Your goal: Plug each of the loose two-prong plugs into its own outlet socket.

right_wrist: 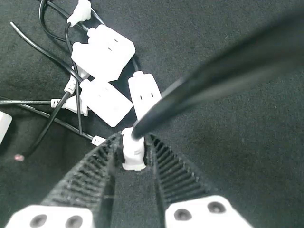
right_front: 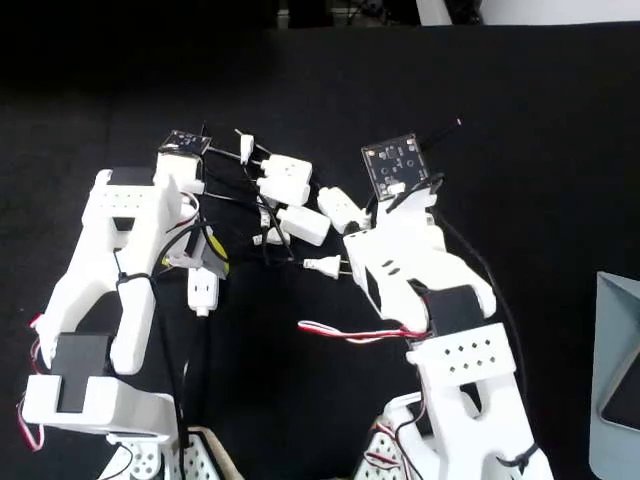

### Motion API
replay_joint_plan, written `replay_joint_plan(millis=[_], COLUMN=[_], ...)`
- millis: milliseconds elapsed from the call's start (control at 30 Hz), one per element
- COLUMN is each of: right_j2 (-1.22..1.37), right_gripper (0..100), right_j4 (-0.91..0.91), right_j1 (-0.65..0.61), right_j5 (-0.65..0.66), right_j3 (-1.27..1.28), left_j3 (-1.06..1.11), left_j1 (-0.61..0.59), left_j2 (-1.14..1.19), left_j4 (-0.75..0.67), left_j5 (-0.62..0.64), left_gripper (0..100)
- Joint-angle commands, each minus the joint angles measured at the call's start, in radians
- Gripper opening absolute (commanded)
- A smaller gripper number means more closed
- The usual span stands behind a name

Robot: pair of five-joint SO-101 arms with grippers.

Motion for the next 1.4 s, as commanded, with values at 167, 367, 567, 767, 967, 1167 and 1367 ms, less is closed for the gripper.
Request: replay_joint_plan(millis=[167, 367, 567, 767, 967, 1167, 1367], right_j2=[-0.010, -0.010, -0.010, -0.010, -0.010, -0.010, -0.016], right_gripper=[1.1, 1.1, 1.1, 1.1, 1.1, 1.1, 1.1], right_j4=[-0.012, -0.012, -0.012, -0.012, -0.012, -0.011, 0.009], right_j1=[0.009, 0.011, 0.011, 0.012, 0.012, 0.014, 0.014], right_j5=[0.002, 0.002, 0.002, 0.002, 0.002, 0.002, 0.002], right_j3=[-0.010, -0.010, -0.010, -0.010, -0.010, -0.010, -0.012], left_j3=[0.108, 0.243, 0.203, 0.183, 0.183, 0.110, -0.079], left_j1=[0.012, 0.019, 0.102, 0.265, 0.337, 0.305, 0.252], left_j2=[-0.008, -0.006, -0.009, -0.009, -0.011, -0.011, -0.034], left_j4=[-0.121, -0.304, -0.315, -0.299, -0.292, -0.247, -0.052], left_j5=[0.018, 0.018, -0.031, -0.189, -0.325, -0.321, -0.238], left_gripper=[30, 21, 10, 10, 18, 23, 23])
